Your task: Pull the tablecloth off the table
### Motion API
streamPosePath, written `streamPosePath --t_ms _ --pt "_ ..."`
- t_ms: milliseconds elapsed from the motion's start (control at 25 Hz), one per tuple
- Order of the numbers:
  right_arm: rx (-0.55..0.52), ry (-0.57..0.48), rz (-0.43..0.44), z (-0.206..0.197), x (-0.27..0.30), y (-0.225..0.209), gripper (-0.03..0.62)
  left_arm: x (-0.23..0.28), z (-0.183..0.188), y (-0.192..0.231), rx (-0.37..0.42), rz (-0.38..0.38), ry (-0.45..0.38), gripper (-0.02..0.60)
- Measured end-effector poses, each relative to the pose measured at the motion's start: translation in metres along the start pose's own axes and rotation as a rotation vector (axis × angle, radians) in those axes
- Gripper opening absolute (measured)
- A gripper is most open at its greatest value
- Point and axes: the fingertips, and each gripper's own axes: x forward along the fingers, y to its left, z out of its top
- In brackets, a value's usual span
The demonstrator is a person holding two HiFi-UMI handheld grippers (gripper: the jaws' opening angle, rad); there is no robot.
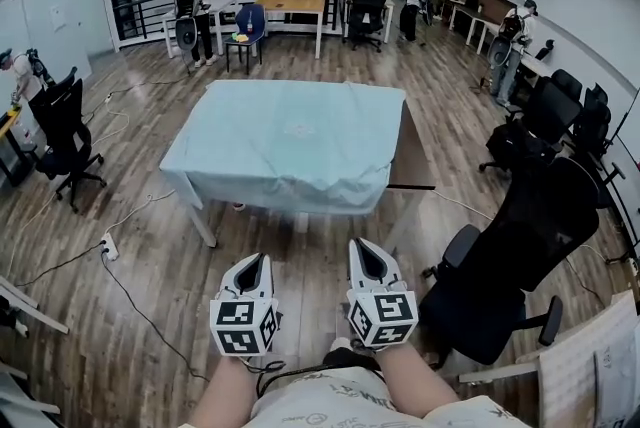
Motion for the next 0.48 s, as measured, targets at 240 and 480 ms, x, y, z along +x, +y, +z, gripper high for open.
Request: streamPosePath --t_ms 240,480 --pt "0.012 -0.003 -0.010 -0.006 0.025 -0.004 0.014 0.020 -0.004 0.012 0.011 -0.005 0.020 0.011" --pt "0.033 -0.009 -0.006 -0.010 0.064 -0.012 0.014 0.051 0.000 0.029 0.029 -0.004 0.025 0.011"
